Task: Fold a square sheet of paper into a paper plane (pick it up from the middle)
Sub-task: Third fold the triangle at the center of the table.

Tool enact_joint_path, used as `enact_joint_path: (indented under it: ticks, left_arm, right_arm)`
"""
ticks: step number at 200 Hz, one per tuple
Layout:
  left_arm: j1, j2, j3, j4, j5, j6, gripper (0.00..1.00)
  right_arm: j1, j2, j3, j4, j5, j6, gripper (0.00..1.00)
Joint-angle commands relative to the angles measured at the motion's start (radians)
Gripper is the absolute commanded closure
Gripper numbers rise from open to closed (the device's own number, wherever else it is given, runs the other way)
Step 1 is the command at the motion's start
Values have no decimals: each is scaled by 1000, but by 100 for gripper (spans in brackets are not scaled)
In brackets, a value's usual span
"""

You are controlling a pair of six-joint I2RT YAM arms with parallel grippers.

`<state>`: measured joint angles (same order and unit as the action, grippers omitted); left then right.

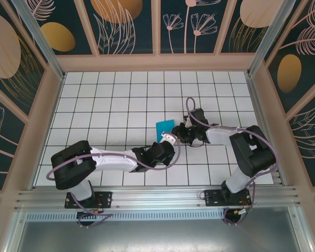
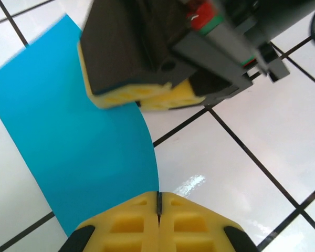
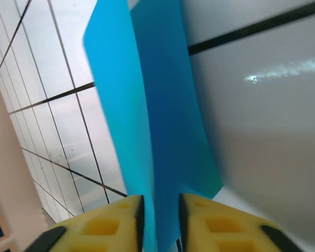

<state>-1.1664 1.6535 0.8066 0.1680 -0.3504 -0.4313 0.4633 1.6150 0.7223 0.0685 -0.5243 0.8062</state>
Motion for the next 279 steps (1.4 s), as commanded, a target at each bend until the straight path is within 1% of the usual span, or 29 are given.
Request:
enact_joint_path:
  ticks: [1,14,31,49,59,74,94,119,147,181,199,229,279]
  left_arm:
    - [33,-39,-54,87,83,-47,100]
    - [48,-51,-78,111,113,-58,100]
    - [61,-61,-95,132,145,-64,100]
    - [70,-63,-108,151,169,-69,100]
    - [74,-60,-110,153,175,-71,100]
    - [78,-57,-110,152,181,-72,100]
    - [84,-56,-112,153,190,-73,100]
    - [95,-54,-111,152,199,-72,100]
    - [110,-56,-112,146,228,-73,100]
    - [152,-56,-104,151,320,-70,100]
    - [181,-46,-92,153,372,-72,100]
    - [229,-34,-83,150,415,-70,100]
    - [276,-17,-95,162,448,-63,100]
  right_arm:
    - [-28,-71,38,-83,39,-67,68]
    - [-42,-91,50,-118,49,-96,67]
    - [-54,-88,88,-156,43,-145,67]
    - [-50,-47,148,-162,-6,-194,73]
    - [-45,-11,186,-170,-36,-220,79]
    - [-27,52,245,-190,-63,-256,85]
    - [-2,142,319,-223,-83,-298,91]
    - [13,249,400,-289,-75,-352,95]
    - [17,318,450,-375,-41,-441,96]
    - [14,356,460,-417,-22,-521,96]
    - [14,370,464,-422,-26,-544,96]
    - [14,383,481,-440,-23,-570,96]
    - [15,391,492,-456,-29,-589,96]
